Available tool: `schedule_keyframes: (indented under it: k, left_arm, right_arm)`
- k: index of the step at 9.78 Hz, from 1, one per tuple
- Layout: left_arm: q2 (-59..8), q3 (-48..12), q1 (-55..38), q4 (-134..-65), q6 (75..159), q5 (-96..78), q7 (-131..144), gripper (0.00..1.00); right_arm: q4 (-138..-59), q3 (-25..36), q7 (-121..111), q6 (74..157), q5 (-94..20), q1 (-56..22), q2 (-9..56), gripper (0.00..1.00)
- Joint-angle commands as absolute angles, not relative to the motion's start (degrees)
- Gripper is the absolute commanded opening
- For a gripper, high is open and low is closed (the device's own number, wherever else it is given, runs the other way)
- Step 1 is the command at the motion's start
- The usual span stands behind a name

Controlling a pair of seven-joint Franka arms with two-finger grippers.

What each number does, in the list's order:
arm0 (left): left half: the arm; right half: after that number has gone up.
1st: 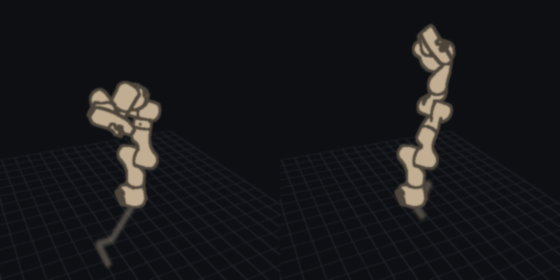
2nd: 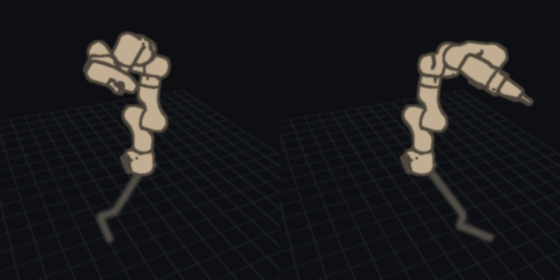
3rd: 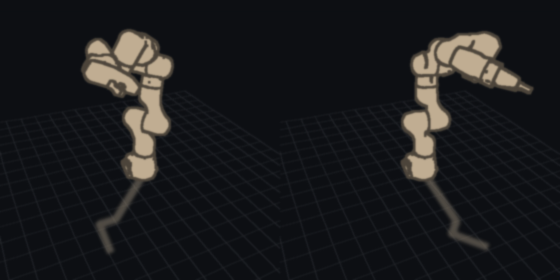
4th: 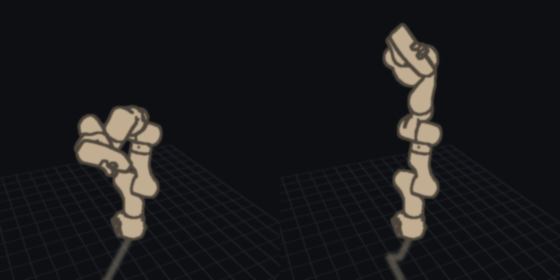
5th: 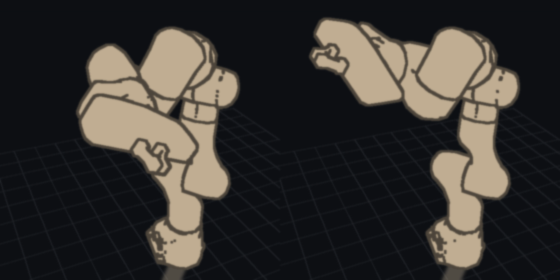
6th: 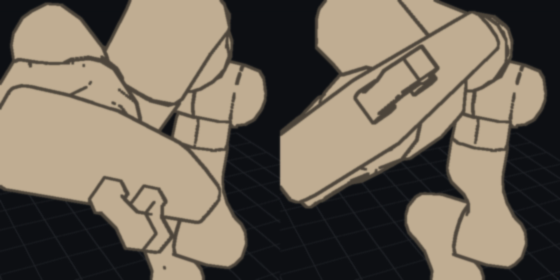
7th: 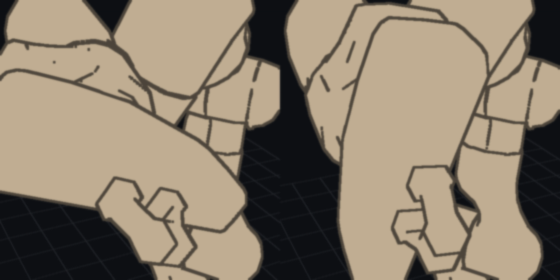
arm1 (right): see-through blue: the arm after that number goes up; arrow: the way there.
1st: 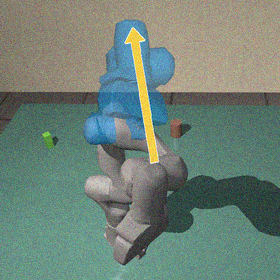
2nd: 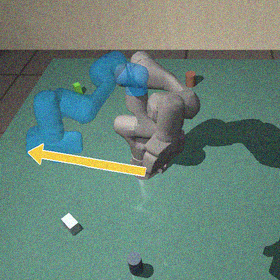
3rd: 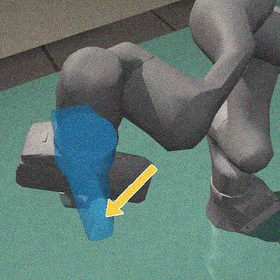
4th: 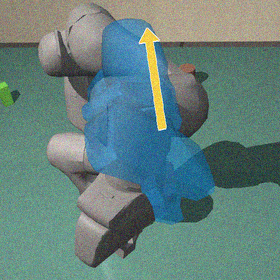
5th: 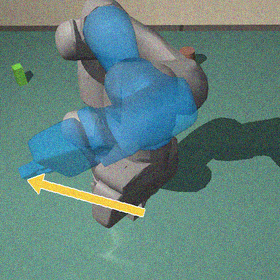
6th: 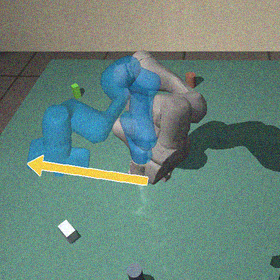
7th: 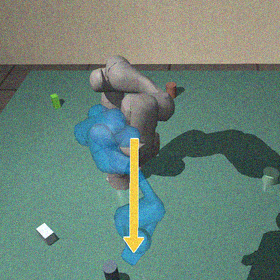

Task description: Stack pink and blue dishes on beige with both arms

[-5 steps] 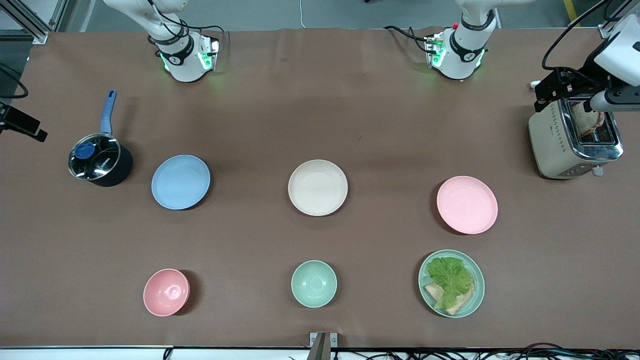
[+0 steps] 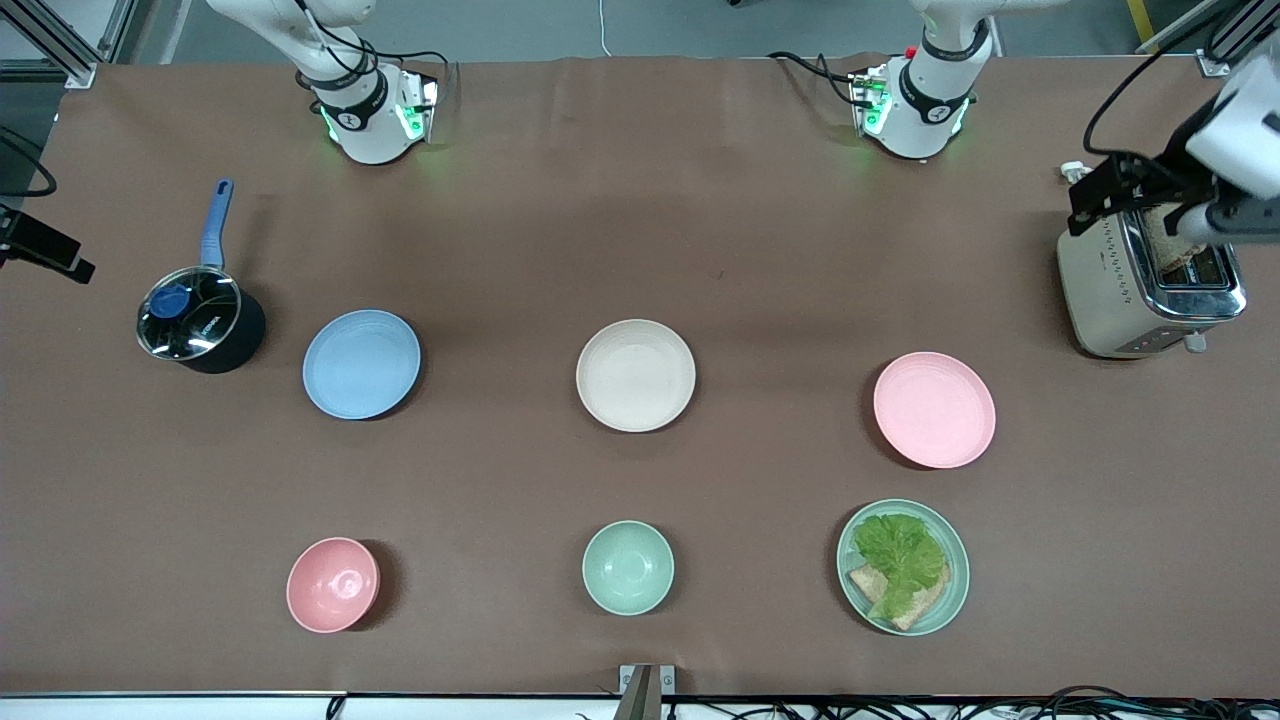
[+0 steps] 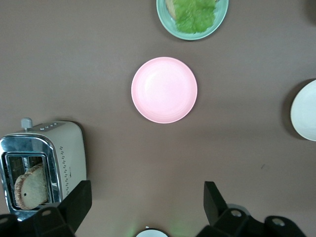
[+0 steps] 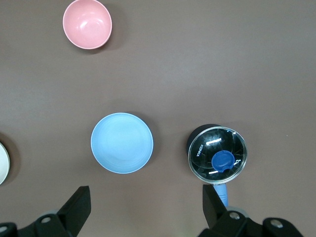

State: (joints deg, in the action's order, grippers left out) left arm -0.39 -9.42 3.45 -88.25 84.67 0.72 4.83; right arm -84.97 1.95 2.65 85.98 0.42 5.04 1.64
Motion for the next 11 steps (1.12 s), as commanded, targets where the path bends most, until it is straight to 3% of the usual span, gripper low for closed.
schedule_keyframes:
  k: [1, 4, 7, 8, 11]
  left_arm:
    - [-6.8, -9.4, 6.5, -92.4, 92.6, 0.6, 4.4, 1.00]
    - [-11.5, -9.5, 9.8, -103.9, 110.5, 1.0, 3.2, 1.00]
    - [-19.7, -9.5, 10.9, -107.7, 122.1, 0.9, -0.4, 1.00]
    - [-23.0, -9.5, 13.0, -107.5, 124.8, 1.0, -2.8, 1.00]
    - [-30.4, -9.8, 15.7, -105.5, 128.2, 0.5, -10.1, 0.84]
  right_arm:
    - [-85.9, 1.9, 1.0, 85.6, -0.2, 5.3, 2.5, 1.00]
    - [-96.8, 1.8, -0.9, 93.4, -1.7, 5.4, 6.9, 1.00]
    - [-118.4, 1.9, -10.6, 120.6, -7.0, 5.7, 8.5, 1.00]
    - [-121.3, 1.8, -13.2, 126.7, -8.2, 5.6, 10.5, 1.00]
    - [-123.4, 1.9, -30.1, 129.9, -18.5, 7.6, 15.9, 1.00]
